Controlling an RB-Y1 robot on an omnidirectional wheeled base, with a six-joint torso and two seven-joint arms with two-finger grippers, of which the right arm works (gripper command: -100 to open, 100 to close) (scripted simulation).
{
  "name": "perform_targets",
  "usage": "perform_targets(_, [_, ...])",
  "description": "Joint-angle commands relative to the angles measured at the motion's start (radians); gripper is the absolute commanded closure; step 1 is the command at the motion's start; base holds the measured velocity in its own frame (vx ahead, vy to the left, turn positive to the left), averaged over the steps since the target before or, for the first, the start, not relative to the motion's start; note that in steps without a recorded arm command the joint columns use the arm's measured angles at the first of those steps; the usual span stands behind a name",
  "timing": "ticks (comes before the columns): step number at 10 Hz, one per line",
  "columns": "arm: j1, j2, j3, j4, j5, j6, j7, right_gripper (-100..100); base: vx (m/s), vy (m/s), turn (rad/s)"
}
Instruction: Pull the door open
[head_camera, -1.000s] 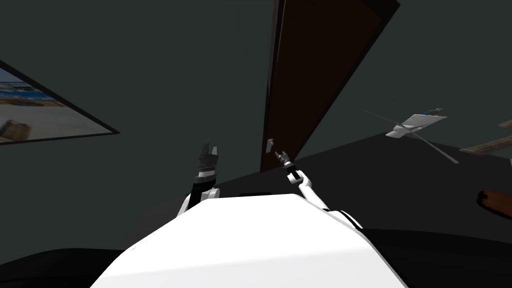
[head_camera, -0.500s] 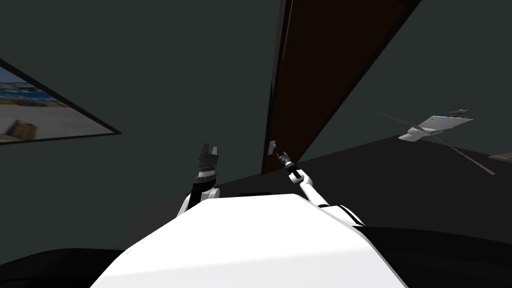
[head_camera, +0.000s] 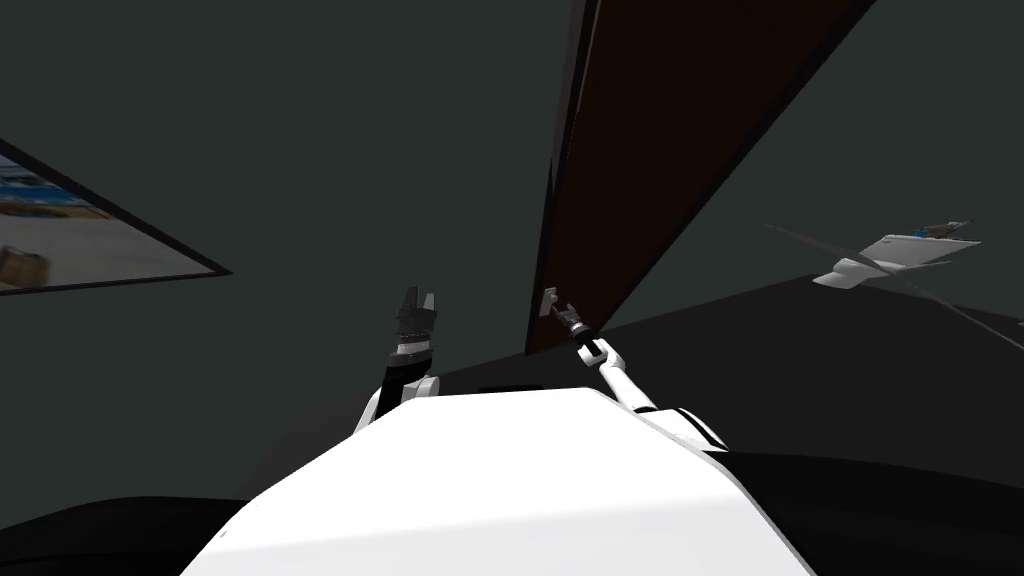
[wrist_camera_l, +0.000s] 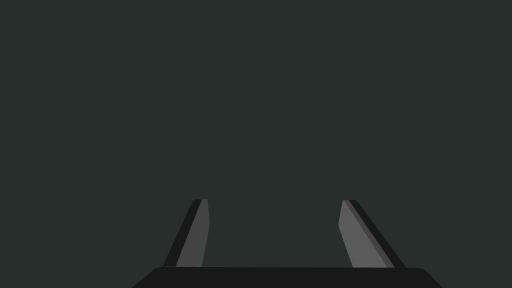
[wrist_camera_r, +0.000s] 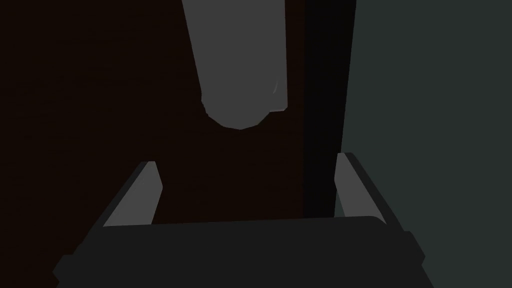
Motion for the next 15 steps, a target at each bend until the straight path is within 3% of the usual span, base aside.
perform_targets(1, [-0.003,0.006,-0.004,0.006,0.000,0.002,0.006,-100,0.203,0.013,0.042])
perform_targets(5, [-0.007,0.013,-0.010,0.012,0.000,0.005,0.013,-100,0.185,0.016,0.027])
perform_targets(6, [-0.007,0.013,-0.010,0.012,0.000,0.005,0.013,100,-0.010,0.001,0.003])
perform_targets(11, [-0.007,0.013,-0.010,0.012,0.000,0.005,0.013,100,-0.016,-0.002,0.001])
perform_targets(15, [-0.001,0.019,-0.013,0.007,-0.018,0.013,-0.073,100,-0.021,-0.024,0.050])
